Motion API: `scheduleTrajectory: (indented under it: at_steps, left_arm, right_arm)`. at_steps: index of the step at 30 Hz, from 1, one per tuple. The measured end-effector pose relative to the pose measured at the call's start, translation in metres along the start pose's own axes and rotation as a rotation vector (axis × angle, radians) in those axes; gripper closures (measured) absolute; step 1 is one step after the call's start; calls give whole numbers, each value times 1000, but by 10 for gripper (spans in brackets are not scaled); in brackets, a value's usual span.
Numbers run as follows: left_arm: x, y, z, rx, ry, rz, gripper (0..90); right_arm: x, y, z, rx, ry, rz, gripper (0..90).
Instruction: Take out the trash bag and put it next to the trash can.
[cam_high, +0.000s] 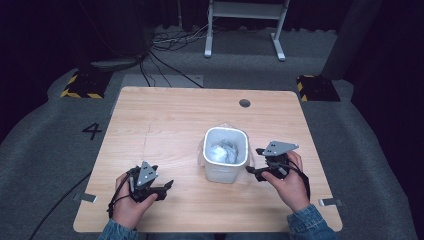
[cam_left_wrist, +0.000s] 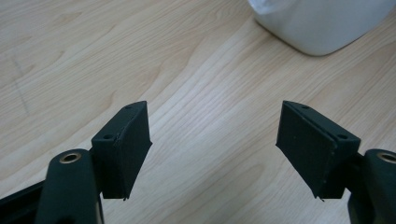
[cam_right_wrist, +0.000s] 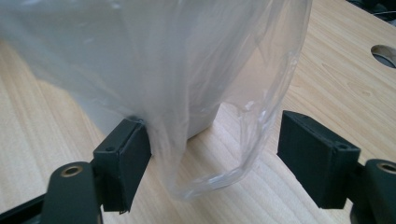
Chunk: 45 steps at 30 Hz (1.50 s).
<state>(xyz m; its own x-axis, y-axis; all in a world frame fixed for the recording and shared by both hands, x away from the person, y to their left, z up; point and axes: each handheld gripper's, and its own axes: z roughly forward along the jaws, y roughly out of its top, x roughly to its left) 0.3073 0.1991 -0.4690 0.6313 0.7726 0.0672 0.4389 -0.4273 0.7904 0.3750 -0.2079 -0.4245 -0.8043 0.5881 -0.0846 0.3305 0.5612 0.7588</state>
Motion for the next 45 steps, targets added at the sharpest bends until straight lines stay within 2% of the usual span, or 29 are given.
scheduleTrajectory:
  at_steps: [7,10,16,19,21,22,24,25,26,27,29,31,35,41,45]
  left_arm:
    - [-14,22,18,-6,-33,45,251]
    - [-21,33,30,-8,-54,86,243]
    - [-31,50,55,6,-67,122,256]
    - [-30,60,63,-3,-57,133,320]
    - [-29,64,68,-13,-66,127,425]
    - [-28,66,71,-21,-76,130,450]
    - [-27,68,74,-72,-109,168,562]
    - [-27,69,74,-68,-107,201,651]
    - [-28,68,74,-64,-113,213,731]
    - [-29,68,72,-62,-125,224,790]
    - [-32,67,68,-61,-141,231,869]
    - [-34,65,63,-65,-159,218,887]
    - [-35,60,49,-53,-175,210,892]
    - [-40,52,27,-44,-175,222,893]
    - [-42,44,18,-50,-181,207,893]
  right_arm:
    - [6,-9,-7,-8,-2,6,245]
    - [8,-13,-7,-3,3,12,246]
    - [14,-18,-3,4,25,8,270]
    - [17,-17,1,-1,32,7,303]
    - [19,-16,4,-1,36,0,382]
    - [19,-15,6,0,36,-8,394]
    - [20,-14,11,4,37,-21,409]
    - [21,-13,14,5,27,-8,428]
    - [22,-12,17,-9,-4,12,456]
    - [22,-12,18,-18,-10,16,481]
    - [22,-12,18,-12,13,-6,612]
    - [24,-12,18,1,36,-29,707]
    - [30,-12,17,12,62,-50,797]
    - [37,-15,11,-4,96,-24,868]
    - [43,-17,7,-15,129,-3,891]
